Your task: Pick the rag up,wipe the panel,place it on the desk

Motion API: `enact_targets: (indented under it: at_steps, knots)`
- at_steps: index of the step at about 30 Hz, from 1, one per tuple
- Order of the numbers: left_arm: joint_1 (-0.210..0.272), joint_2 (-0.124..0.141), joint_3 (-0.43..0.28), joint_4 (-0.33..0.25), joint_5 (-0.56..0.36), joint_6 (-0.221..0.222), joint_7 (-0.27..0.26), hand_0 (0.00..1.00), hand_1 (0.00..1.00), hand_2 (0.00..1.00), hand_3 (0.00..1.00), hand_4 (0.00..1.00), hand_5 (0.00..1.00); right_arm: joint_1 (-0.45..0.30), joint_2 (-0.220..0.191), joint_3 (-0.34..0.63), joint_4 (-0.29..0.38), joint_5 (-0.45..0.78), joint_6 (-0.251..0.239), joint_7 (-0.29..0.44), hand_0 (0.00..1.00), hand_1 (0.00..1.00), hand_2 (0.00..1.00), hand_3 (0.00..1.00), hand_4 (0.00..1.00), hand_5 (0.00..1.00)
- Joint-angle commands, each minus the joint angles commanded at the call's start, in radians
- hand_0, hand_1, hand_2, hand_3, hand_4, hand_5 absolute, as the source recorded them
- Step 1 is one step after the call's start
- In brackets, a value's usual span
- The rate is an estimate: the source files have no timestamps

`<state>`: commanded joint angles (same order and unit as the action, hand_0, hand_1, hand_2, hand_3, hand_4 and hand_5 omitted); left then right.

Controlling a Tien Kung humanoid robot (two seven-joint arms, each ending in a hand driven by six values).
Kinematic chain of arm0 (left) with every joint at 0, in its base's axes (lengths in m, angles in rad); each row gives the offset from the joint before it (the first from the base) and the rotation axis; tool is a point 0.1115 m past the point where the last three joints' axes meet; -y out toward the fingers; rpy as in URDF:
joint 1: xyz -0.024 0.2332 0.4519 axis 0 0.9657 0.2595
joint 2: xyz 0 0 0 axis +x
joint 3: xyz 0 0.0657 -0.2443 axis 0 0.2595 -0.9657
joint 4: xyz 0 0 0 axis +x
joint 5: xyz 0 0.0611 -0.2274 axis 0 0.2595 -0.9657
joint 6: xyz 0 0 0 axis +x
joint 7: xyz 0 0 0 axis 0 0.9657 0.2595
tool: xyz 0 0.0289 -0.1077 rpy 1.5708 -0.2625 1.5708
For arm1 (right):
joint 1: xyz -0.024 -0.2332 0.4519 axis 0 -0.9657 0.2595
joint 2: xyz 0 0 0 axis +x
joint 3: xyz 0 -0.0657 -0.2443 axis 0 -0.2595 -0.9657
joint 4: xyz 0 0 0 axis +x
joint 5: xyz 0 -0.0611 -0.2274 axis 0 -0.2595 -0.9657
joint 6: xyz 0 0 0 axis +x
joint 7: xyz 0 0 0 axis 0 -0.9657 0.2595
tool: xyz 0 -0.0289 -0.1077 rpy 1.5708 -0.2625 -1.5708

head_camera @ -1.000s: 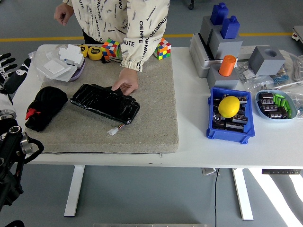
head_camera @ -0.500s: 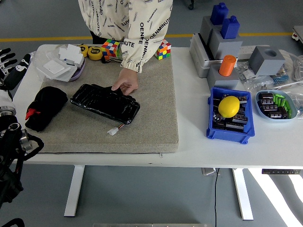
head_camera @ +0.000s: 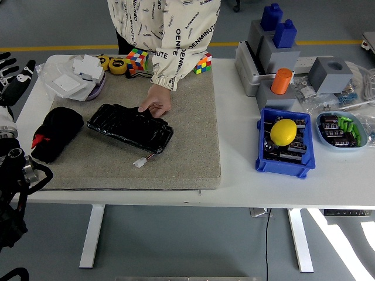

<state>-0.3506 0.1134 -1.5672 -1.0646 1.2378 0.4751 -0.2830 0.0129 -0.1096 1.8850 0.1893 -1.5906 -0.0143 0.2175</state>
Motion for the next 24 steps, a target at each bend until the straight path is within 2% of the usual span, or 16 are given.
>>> enact_targets:
  at_steps: [24]
  knots:
    - [0.007, -0.002, 0.013, -0.005, -0.006, -0.002, 0.0, 0.486, 0.597, 0.619, 0.637, 0.97, 0.264, -0.002, -0.006, -0.017, 0.0, 0.009, 0.0, 0.0, 0.523, 0.55, 0.49, 0.521, 0.846, 0.352]
